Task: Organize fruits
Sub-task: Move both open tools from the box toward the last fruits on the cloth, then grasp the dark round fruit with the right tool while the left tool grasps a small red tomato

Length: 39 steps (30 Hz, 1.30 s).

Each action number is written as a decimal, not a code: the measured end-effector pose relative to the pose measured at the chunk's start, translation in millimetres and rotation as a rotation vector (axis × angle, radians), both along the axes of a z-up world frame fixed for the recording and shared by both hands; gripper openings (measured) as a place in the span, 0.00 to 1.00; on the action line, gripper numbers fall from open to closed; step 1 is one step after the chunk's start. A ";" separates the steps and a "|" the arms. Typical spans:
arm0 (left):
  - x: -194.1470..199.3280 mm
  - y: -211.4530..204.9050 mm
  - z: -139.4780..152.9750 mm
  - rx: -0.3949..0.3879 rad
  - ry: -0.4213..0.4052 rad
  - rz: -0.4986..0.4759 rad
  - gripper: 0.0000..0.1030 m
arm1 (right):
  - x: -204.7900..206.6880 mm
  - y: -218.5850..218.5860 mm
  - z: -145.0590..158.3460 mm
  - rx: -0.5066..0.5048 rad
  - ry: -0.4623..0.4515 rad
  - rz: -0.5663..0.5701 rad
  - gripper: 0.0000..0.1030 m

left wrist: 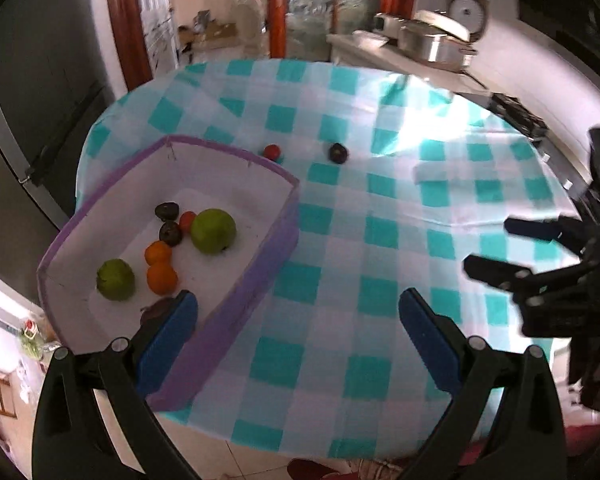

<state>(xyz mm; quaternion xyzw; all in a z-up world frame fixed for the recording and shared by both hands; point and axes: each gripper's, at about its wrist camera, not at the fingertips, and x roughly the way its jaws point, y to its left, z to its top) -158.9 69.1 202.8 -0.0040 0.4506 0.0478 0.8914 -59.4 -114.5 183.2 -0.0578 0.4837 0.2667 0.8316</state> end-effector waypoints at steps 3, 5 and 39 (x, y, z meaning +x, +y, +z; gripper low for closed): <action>30.1 4.5 -7.4 0.026 0.010 0.012 0.98 | 41.1 8.4 -29.9 -0.012 0.045 -0.006 0.84; 48.3 7.5 -10.9 0.029 0.005 0.024 0.98 | 64.7 14.5 -45.0 -0.018 0.061 -0.008 0.84; 387.9 89.7 -131.1 -0.104 0.372 0.320 0.81 | 290.3 98.2 -155.8 -0.032 -0.073 -0.006 0.34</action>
